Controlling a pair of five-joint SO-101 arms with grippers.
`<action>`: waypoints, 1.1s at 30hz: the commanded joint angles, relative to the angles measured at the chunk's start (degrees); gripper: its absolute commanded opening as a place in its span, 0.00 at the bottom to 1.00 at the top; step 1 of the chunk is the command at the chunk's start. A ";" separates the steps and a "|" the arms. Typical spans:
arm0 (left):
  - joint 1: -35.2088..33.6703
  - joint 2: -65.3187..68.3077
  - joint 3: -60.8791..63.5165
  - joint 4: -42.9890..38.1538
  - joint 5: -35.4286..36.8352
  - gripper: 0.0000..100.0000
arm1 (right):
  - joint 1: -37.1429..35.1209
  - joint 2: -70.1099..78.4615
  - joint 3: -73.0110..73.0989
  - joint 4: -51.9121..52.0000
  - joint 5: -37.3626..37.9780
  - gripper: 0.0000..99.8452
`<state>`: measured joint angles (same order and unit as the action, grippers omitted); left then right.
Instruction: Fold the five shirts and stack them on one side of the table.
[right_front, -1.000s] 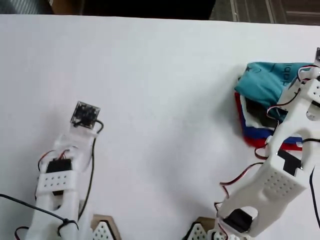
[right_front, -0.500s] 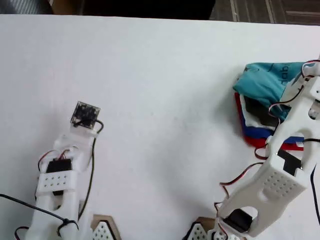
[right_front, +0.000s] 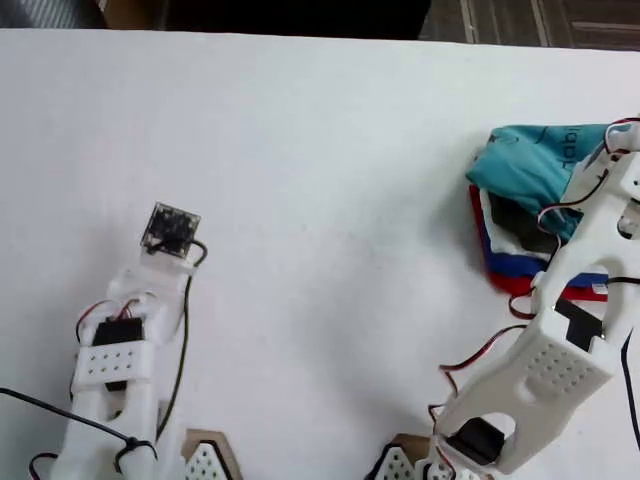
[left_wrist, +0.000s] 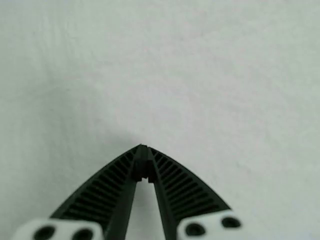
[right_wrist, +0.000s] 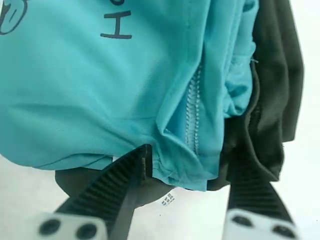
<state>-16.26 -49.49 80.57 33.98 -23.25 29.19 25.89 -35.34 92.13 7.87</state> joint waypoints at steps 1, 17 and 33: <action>-0.18 -1.05 -0.13 -1.14 -0.44 0.03 | -1.54 -8.04 -2.46 0.66 0.09 0.25; -0.18 -1.05 -0.13 -1.14 -0.44 0.03 | 0.84 -7.96 7.47 -5.14 0.09 0.25; -0.18 -1.05 -0.13 -1.14 -0.44 0.03 | 1.01 -3.56 7.47 -5.32 -0.18 0.25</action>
<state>-16.35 -49.49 80.57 33.98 -23.25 29.63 21.67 -27.52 87.47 7.87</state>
